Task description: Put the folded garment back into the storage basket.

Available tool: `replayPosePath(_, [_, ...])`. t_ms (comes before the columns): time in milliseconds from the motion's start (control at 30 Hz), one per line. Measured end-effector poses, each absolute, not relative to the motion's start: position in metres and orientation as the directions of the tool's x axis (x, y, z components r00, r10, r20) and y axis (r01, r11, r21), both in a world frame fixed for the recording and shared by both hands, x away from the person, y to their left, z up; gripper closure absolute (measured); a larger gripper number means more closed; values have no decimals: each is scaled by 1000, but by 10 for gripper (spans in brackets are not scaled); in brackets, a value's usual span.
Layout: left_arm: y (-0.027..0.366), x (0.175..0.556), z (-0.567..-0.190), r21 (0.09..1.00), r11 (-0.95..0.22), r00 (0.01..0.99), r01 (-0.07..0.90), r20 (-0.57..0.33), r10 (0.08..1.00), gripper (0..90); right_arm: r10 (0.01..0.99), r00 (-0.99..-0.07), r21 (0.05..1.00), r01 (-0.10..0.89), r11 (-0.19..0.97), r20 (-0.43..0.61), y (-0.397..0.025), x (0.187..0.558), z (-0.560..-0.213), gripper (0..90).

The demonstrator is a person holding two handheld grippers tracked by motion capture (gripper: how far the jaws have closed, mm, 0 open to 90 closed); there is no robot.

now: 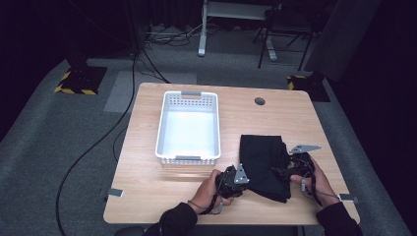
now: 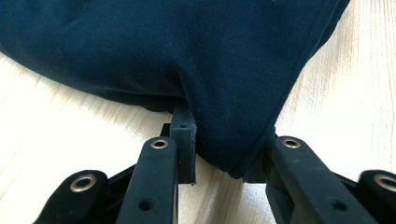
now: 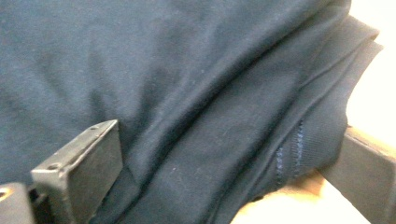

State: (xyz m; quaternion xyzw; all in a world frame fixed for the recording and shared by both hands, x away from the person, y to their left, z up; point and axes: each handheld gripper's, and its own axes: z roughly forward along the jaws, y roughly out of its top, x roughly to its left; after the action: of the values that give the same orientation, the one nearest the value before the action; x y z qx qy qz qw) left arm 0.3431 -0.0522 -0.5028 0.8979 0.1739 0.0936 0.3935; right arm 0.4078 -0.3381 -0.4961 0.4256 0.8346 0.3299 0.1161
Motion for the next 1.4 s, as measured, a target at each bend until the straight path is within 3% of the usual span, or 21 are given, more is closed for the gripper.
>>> replayPosePath(233, [-52,343,-503,738,-632,923,237,32,384,713,739,-664,652,610,450,112,-333,402,-490,322])
replayPosePath(367, [-53,343,-503,739,-632,923,234,36,384,713,706,-693,657,602,454,147,-332,401,-489,535])
replayPosePath(467, [-53,342,-503,739,-632,922,233,38,385,714,689,-704,662,600,449,171,-333,402,-489,610])
replayPosePath(767, [-53,340,-502,733,-647,920,210,76,384,716,663,-730,699,562,442,168,-337,400,-489,674])
replayPosePath(1400, [-48,339,-489,750,-635,917,183,101,385,741,657,-739,763,510,397,152,-333,392,-475,684])
